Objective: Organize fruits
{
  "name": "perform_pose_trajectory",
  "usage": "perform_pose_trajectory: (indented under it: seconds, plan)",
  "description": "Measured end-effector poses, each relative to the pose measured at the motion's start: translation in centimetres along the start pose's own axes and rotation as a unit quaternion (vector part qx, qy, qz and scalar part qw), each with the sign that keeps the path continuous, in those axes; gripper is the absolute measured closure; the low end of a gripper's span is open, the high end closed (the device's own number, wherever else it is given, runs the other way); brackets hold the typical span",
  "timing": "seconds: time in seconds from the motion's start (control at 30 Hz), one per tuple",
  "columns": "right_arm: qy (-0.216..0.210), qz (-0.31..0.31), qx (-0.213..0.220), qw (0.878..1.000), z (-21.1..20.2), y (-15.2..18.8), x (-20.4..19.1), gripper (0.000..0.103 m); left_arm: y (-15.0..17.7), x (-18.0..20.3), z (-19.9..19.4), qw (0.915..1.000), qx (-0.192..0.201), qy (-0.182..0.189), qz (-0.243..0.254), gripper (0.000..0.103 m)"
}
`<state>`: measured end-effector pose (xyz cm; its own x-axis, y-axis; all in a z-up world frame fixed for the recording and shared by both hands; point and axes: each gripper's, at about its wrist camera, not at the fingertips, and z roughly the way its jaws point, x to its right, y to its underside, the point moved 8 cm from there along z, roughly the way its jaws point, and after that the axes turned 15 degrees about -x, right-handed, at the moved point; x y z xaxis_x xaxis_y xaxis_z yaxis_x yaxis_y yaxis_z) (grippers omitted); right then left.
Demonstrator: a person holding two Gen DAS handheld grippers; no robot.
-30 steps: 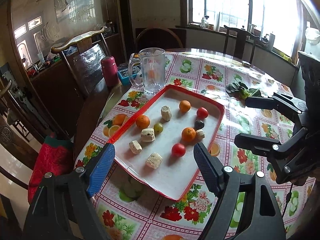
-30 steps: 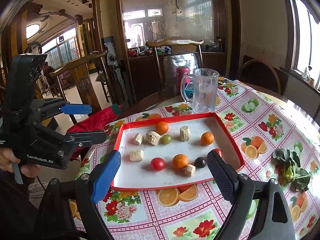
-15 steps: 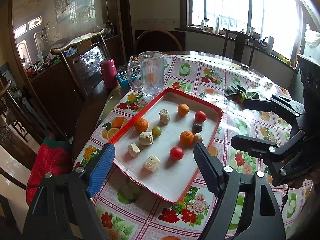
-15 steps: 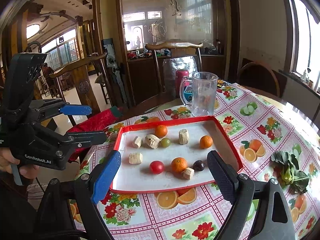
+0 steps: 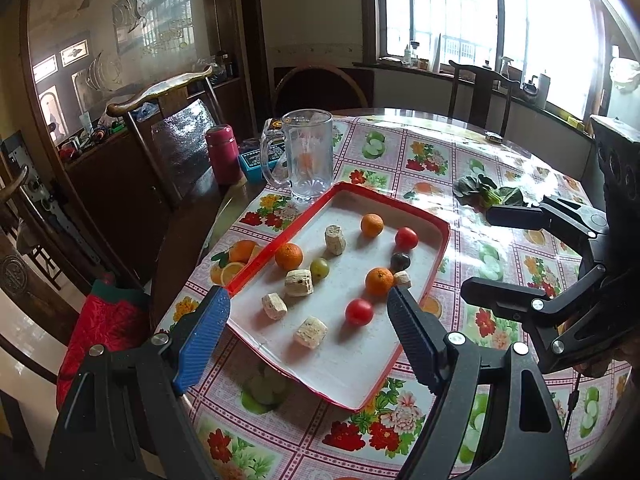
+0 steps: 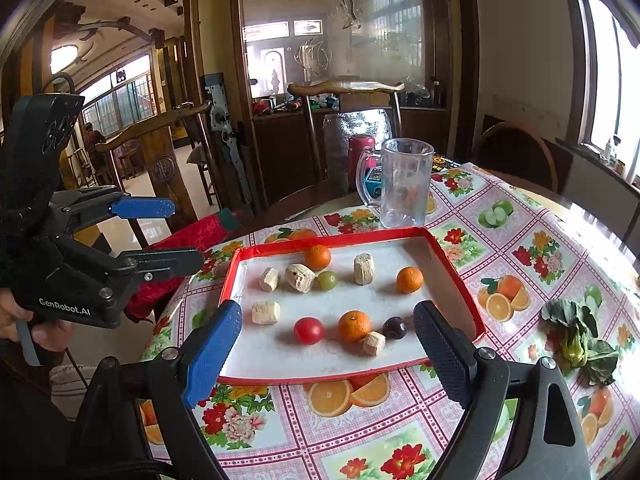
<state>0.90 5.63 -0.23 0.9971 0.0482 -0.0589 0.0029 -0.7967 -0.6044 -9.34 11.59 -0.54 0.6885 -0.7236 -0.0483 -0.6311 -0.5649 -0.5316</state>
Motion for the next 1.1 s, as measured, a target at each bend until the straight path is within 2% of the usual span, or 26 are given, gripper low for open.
perform_pose_trajectory:
  seconds: [1.1]
  plan:
    - [0.003, 0.016, -0.017, 1.000, 1.3, 0.8, 0.5, 0.014, -0.3, 0.7, 1.2, 0.9999, -0.016, 0.003, 0.006, 0.021]
